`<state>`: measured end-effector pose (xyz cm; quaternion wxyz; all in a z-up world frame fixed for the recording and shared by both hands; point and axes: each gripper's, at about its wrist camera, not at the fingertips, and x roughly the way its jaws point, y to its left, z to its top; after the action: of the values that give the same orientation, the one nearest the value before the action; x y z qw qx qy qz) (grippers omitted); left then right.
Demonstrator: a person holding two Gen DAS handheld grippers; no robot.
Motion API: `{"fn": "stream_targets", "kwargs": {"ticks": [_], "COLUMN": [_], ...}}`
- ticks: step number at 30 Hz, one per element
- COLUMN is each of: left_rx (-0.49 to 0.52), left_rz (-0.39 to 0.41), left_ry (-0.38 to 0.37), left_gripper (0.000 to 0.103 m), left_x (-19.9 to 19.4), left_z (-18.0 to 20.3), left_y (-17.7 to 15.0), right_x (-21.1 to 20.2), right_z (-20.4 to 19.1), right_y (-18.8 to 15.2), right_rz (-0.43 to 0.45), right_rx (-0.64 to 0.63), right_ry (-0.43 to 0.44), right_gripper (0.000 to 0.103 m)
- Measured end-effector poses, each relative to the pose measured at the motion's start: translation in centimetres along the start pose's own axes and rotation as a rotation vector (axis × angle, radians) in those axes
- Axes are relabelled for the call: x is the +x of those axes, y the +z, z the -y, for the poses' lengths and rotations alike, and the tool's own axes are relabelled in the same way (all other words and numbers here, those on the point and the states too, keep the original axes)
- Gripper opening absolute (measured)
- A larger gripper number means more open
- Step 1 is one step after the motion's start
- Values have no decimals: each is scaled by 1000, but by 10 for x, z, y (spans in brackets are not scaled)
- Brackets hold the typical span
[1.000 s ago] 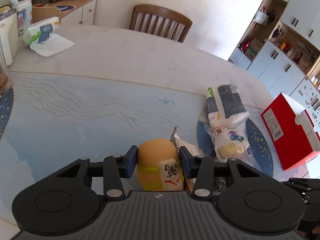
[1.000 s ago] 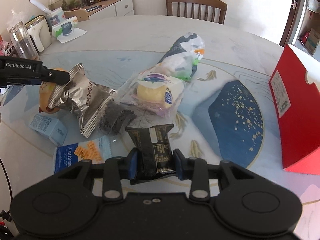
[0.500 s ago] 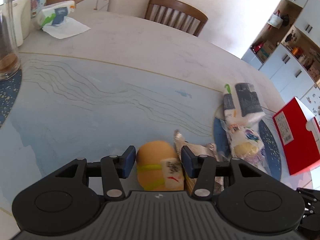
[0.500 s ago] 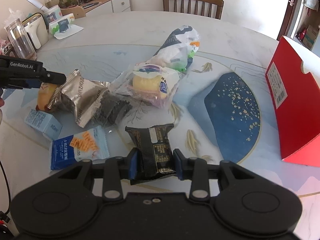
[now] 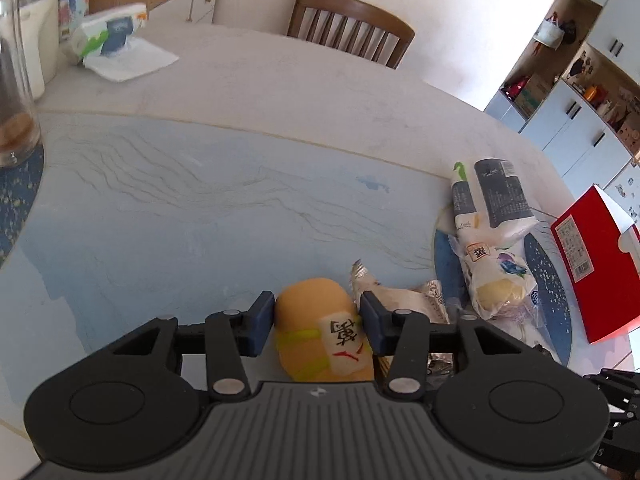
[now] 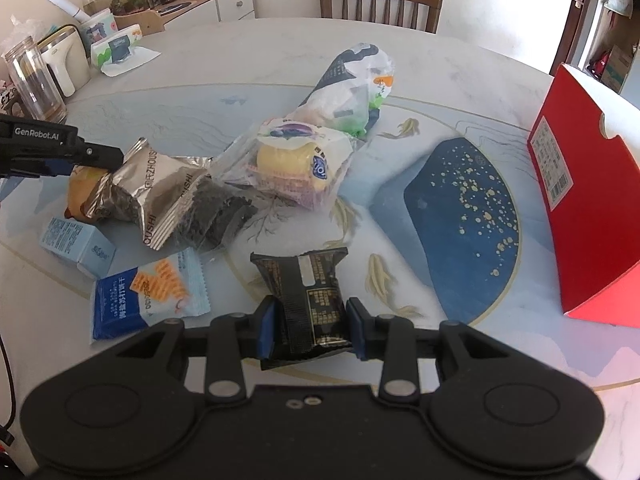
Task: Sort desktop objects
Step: 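Lift and carry the snack bar and the egg toy over the red shoebox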
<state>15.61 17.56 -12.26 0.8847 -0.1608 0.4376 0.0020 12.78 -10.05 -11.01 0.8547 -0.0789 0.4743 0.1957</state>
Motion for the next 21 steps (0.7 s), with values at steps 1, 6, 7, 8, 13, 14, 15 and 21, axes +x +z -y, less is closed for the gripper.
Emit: {"fn": "stream_targets", "kwargs": {"ticks": [1, 6, 7, 8, 13, 14, 15, 21], "left_rx": [-1, -36, -40, -37, -63, -73, -81, -58], "left_rz": [3, 10, 12, 15, 7, 8, 9, 11], "left_ry": [-10, -54, -65, -74, -118, -141, -166, -211], "left_gripper": [44, 44, 44, 44, 44, 44, 44, 44], "left_x": [-1, -11, -14, -17, -19, -19, -19, -20], "left_z": [1, 5, 7, 8, 13, 13, 14, 33], "left_y": [0, 2, 2, 3, 7, 8, 9, 15], "right_x": [0, -5, -6, -7, -13, -14, -14, -19], "right_z": [1, 3, 3, 4, 7, 7, 8, 11], "right_y": [0, 2, 3, 3, 4, 4, 4, 2], "right_rz": [2, 12, 14, 17, 27, 28, 28, 37], "right_rx": [2, 11, 14, 16, 31, 33, 35, 48], "right_ry": [0, 6, 8, 11, 16, 15, 15, 12], "right_gripper": [36, 36, 36, 36, 36, 36, 36, 36]}}
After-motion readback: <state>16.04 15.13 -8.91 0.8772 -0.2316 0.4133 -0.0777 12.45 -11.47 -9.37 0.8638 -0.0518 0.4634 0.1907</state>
